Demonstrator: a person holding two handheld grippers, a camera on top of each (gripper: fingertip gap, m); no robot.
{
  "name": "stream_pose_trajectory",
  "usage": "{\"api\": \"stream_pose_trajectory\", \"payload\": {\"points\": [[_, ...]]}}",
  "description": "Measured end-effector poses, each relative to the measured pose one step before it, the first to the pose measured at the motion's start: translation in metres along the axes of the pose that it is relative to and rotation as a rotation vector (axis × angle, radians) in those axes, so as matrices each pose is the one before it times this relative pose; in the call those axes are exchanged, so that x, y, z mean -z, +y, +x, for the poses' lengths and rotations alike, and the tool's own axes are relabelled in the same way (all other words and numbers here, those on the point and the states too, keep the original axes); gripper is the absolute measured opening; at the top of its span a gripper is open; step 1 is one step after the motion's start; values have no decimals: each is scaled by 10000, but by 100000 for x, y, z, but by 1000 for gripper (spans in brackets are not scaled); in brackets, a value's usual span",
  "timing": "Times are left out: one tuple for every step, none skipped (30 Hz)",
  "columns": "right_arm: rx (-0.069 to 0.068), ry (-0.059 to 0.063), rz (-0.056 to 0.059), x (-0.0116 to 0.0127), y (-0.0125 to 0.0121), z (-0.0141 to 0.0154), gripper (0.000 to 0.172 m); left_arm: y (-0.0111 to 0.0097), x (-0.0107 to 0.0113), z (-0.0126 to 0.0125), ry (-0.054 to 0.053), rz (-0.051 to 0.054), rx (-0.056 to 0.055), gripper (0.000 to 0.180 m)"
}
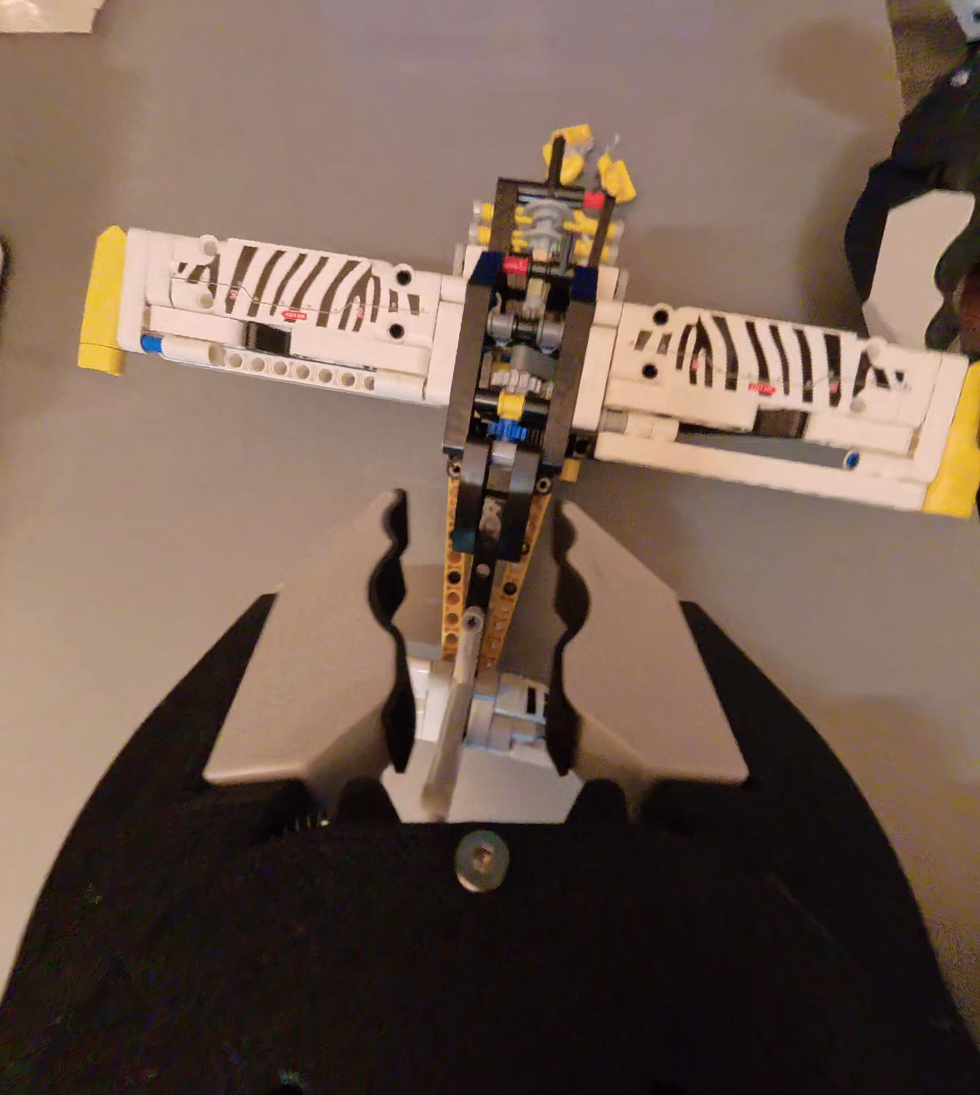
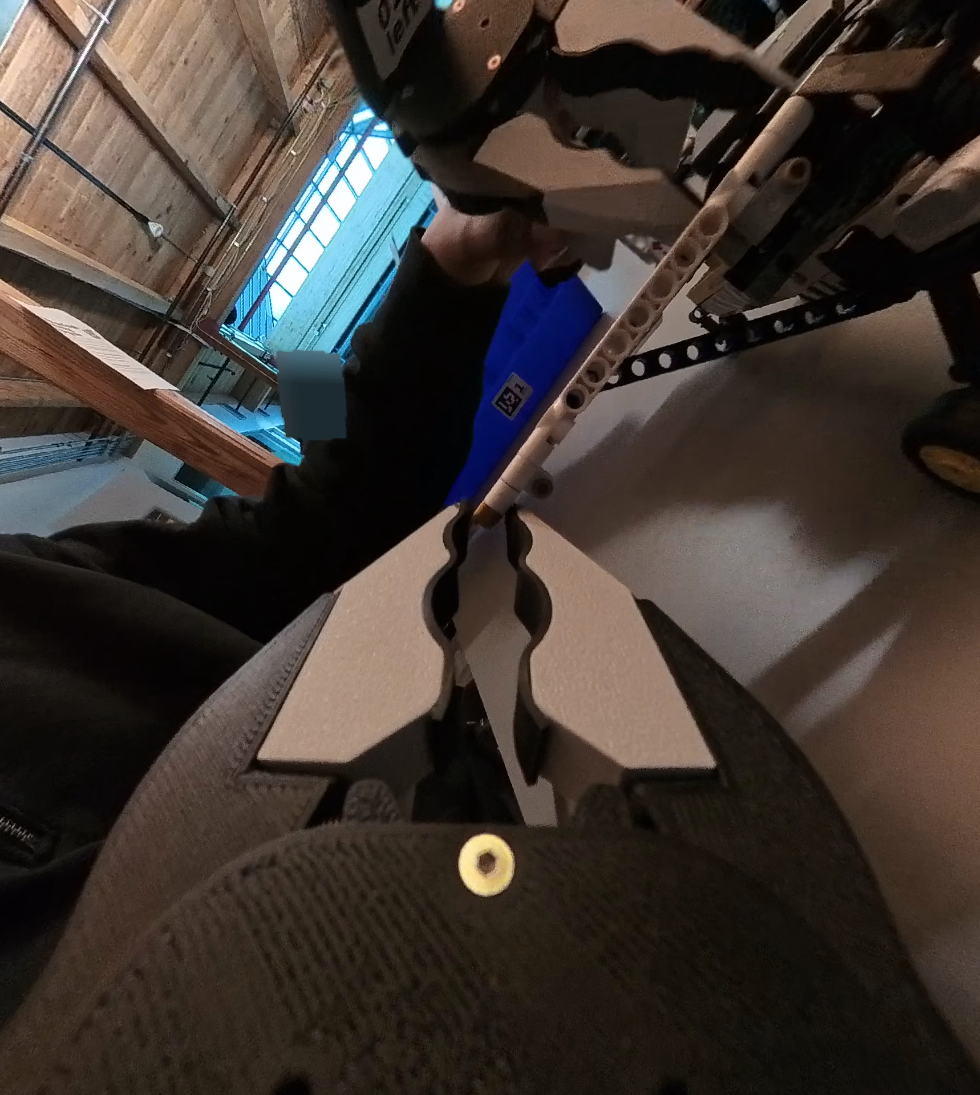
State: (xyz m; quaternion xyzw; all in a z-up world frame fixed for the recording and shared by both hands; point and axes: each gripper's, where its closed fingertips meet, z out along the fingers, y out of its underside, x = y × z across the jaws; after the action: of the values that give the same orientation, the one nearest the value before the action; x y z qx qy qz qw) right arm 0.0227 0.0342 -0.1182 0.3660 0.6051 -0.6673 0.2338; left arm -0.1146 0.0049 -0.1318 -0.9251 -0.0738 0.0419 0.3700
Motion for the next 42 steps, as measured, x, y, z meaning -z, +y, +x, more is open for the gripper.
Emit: {"api": "stream_pose_trajectory", "payload": {"points": [[-34, -51, -27, 91, -18, -10, 10, 147, -8, 16, 276, -163, -127, 30], [-48, -64, -24, 78, -16, -19, 10, -48, -38, 408, 452, -52, -29, 22], [-33, -47, -23, 72, 0, 1, 11, -28, -104, 200, 243, -84, 55, 24], [-14, -36, -17, 72, -6, 3, 11, 88, -143, 245, 192, -163, -62, 29], [-8, -32, -19, 45, 8, 2, 11, 159, -209, 162, 101, -208, -91, 33], [-6, -30, -14, 44, 9, 0, 11, 192, -260, 147, 77, -225, -85, 38], [2, -32, -6, 29, -6, -7, 11, 170, -288, 55, 21, -214, -70, 40], [9, -35, 5, 33, -21, -18, 11, 70, -273, -89, -67, -128, -67, 40], [27, -24, 15, 79, -46, -35, 11, -59, -139, -243, -174, -24, -64, 35], [67, 19, 11, 124, -63, 5, 11, -30, 43, -304, -188, -40, -51, 29], [74, -15, 14, 121, -92, -69, 10, 70, 107, -132, -90, -101, 156, 24], [32, -71, 83, 138, -227, -172, 10, 165, 214, 207, 42, -137, 71, 23], [7, -77, 100, 149, -334, -159, 10, 391, 272, 173, -110, -226, 21, 24], [9, -51, 63, 159, -348, -94, 10, 524, 379, 174, -184, -252, 83, 24], [29, -58, 75, 144, -434, -60, 10, 623, 484, 198, -208, -266, 171, 24], [14, -96, 126, 126, -538, -47, 9, 757, 532, 256, -217, -300, 156, 25], [-21, -111, 88, 73, -520, 33, 9, 814, 533, 258, -250, -285, 153, 25], [-59, -75, -7, 5, -402, 187, 9, 765, 502, 274, -282, -156, 138, 26], [-51, 132, -40, -4, -359, 577, 8, 716, 467, 240, -315, -92, 159, 26], [-7, 203, -2, -39, -392, 713, 8, 816, 455, 153, -348, -161, 184, 26], [54, 160, 45, -23, -426, 688, 8, 728, 449, 182, -329, -119, 170, 27], [-95, 80, 31, -92, -359, 534, 8, 523, 442, 369, -156, 0, 164, 27], [-43, -49, -29, -150, -205, 267, 8, 427, 410, 327, -129, -8, 200, 27], [-60, 7, -8, -191, -163, 251, 8, 350, 346, 370, -3, -4, 203, 28], [-26, -80, 28, -226, -132, 10, 8, 376, 233, 253, 5, -81, 174, 28], [-30, -140, 71, -227, -144, -155, 8, 347, 148, 137, -24, -106, 95, 30], [-42, -71, 121, -178, -168, -94, 8, 126, 86, -26, -96, -30, -14, 31], [-26, 1, 159, -78, -178, -31, 8, -82, 139, -96, -132, 51, -102, 34], [4, 118, 158, 39, -179, 129, 8, -356, 317, -155, -203, 200, -170, 35], [14, 159, 156, 129, -164, 198, 8, -706, 551, -210, -230, 367, -139, 35], [-24, 146, 140, 168, -113, 193, 9, -991, 721, -53, -90, 485, -85, 35], [-53, 100, 146, 197, -103, 155, 12, -1282, 767, 129, 17, 592, -110, 37], [-103, 57, 106, 217, -57, 118, 15, -1618, 660, 477, 167, 705, -257, 43], [-122, 62, 77, 244, -26, 130, 19, -1726, 357, 675, 196, 689, -410, 50], [-80, 53, 128, 206, -98, 98, 21, -1490, -94, 583, 67, 458, -495, 56], [-44, 17, 132, 123, -111, 25, 20, -1008, -563, 428, -52, 97, -575, 63], [-19, 43, 21, -5, 27, 56, 19, -588, -944, 386, -80, -198, -637, 73], [37, 85, -84, -87, 149, 131, 16, -330, -1179, 446, -2, -354, -707, 83], [66, 100, -86, -114, 145, 128, 13, -281, -1278, 167, -100, -373, -676, 90], [69, 93, -16, -85, 46, 97, 11, -248, -1277, -7, -107, -343, -608, 96], [71, 94, 20, -61, 10, 97, 8, -202, -1180, 83, 60, -297, -508, 100], [71, 97, 44, -27, -39, 94, 7, -225, -1036, 301, 334, -194, -346, 100]]}}
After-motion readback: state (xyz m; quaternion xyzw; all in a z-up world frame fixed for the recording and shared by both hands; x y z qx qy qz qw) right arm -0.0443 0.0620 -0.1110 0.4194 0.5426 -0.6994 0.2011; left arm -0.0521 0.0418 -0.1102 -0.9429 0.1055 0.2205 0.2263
